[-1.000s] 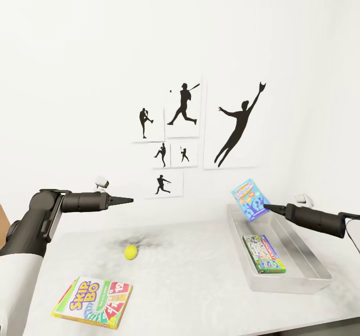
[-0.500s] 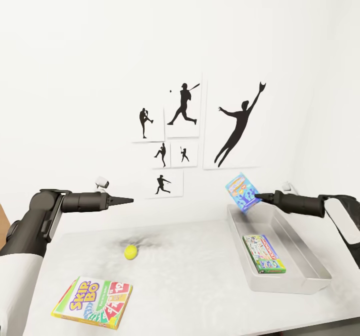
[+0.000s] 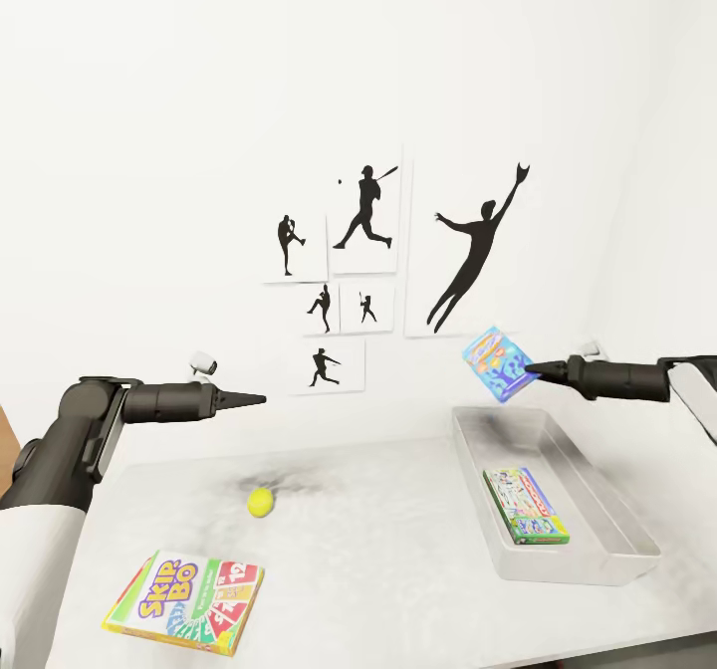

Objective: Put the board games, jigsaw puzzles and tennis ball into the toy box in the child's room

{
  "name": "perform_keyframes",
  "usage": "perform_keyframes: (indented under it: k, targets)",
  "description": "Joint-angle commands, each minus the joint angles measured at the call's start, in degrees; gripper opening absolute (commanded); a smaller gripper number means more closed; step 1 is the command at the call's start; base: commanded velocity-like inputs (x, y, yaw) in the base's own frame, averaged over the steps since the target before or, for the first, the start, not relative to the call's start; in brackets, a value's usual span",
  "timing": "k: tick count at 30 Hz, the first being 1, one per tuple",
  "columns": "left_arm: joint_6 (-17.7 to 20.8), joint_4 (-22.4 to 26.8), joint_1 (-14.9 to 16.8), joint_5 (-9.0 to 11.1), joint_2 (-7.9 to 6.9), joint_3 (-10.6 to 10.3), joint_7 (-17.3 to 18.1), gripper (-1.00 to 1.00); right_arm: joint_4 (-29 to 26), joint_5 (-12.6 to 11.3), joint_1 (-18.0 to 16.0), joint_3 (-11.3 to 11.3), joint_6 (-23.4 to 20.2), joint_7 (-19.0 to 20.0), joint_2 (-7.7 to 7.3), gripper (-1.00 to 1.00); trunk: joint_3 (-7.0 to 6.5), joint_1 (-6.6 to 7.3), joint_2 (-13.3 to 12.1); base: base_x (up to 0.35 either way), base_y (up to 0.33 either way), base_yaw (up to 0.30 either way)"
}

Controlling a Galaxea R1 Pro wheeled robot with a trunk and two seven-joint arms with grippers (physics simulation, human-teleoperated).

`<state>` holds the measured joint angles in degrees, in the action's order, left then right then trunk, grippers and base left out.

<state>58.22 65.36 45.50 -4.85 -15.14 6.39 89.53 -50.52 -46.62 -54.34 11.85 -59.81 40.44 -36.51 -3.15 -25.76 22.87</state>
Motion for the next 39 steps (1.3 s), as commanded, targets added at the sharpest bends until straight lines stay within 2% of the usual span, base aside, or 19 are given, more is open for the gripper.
perform_keyframes:
  k: [1,8,11,16,18,19,21,22,23,24,25,26,27,28,29,31,33,35,39]
  targets:
    - [0.58,0.03,0.03,-0.51,0.02,0.05,0.47,1.0,0.13,-0.14,-0.08,0.18,-0.19,0.61,-0.43,-1.0,0.03,-0.03,0.05,0.0,0.0,0.0]
    - [0.58,0.03,0.03,-0.51,0.02,0.06,0.47,1.0,0.48,0.04,-0.22,0.5,-0.19,3.64,-2.98,-1.0,0.03,-0.03,0.05,0.0,0.0,0.0]
    - [0.53,0.03,0.03,-0.51,0.02,0.04,0.47,1.0,1.28,0.1,-0.24,0.55,-0.19,4.86,-4.77,-1.0,0.03,-0.03,0.05,0.0,0.0,0.0]
    - [0.5,0.03,0.03,-0.49,0.01,0.04,0.47,1.0,2.63,1.5,-0.26,0.68,-0.19,7.16,-5.79,-1.0,0.03,-0.03,0.05,0.0,0.0,0.0]
    - [0.47,0.03,0.03,-0.5,0.02,0.08,0.47,1.0,2.94,5.62,-0.29,0.8,-0.19,8.77,-5.47,-1.0,0.03,-0.03,0.05,0.0,0.0,0.0]
    - [0.46,0.03,0.03,-0.51,0.02,0.09,0.47,1.0,2.98,6.86,-0.3,0.82,-0.19,9.53,-5.28,-1.0,0.03,-0.03,0.05,0.0,0.0,0.0]
    - [0.43,0.03,0.03,-0.51,0.02,0.1,0.47,1.0,3.08,10.63,-0.32,0.85,-0.19,12.81,-4.43,-1.0,0.03,-0.03,0.05,0.0,0.0,0.0]
    - [0.4,0.03,0.03,-0.51,0.02,0.1,0.47,1.0,3.14,13.29,-0.32,0.87,-0.19,15.58,-3.9,-1.0,0.03,-0.03,0.05,0.0,0.0,0.0]
    - [0.39,0.03,0.03,-0.49,0.02,0.11,0.47,1.0,3.16,14.72,-0.34,0.87,-0.19,17.04,-3.65,-1.0,0.03,-0.03,0.05,0.0,0.0,0.0]
    - [0.36,0.03,0.03,-0.47,0.04,0.11,0.47,1.0,3.15,17.83,-0.42,0.88,-0.19,19.96,-3.17,-1.0,0.03,-0.03,0.05,0.0,0.0,0.0]
    - [0.35,0.03,0.03,-0.48,0.05,0.11,0.47,1.0,3.15,19.49,-0.54,0.88,-0.19,21.34,-2.87,-1.0,0.03,-0.03,0.05,0.0,0.0,0.0]
    - [0.34,0.03,0.03,-0.46,0.06,0.11,0.47,1.0,3.21,22.9,-0.96,0.88,-0.19,23.94,-2.1,-1.0,0.03,-0.03,0.05,0.0,0.0,0.0]
    - [0.33,0.03,0.03,-0.47,0.05,0.11,0.47,1.0,3.24,24.6,-1.22,0.89,-0.19,25.15,-1.67,-1.0,0.03,-0.03,0.05,0.0,0.0,0.0]
    - [0.33,0.03,0.03,-0.47,0.07,0.11,0.47,1.0,3.27,28.04,-1.75,0.89,-0.19,27.35,-0.76,-1.0,0.03,-0.03,0.05,0.0,0.0,0.0]
    - [0.31,0.03,0.03,-0.48,0.06,0.11,0.47,1.0,3.28,29.75,-1.99,0.89,-0.19,28.37,-0.29,-1.0,0.03,-0.03,0.05,0.0,0.0,0.0]
    - [0.26,0.03,0.03,-0.46,0.06,0.11,0.47,1.0,3.31,35.85,-3.12,0.89,-0.19,31.7,1.27,-1.0,0.03,-0.03,0.05,0.0,0.0,0.0]
    - [0.22,0.03,0.03,-0.44,0.07,0.15,0.47,1.0,3.31,39.37,-4.19,0.85,-0.19,33.49,2.02,-1.0,0.03,-0.03,0.05,0.0,0.0,0.0]
    - [0.18,0.03,0.03,-0.43,0.05,0.14,0.47,1.0,3.32,41.78,-5.1,0.87,-0.19,34.62,2.56,-1.0,0.03,-0.03,0.05,0.0,0.0,0.0]
    - [0.11,0.03,0.03,-0.43,0.05,0.17,0.47,1.0,3.34,43.93,-6.5,0.88,-0.12,35.6,2.92,-1.0,0.03,-0.03,0.05,0.0,0.0,0.0]
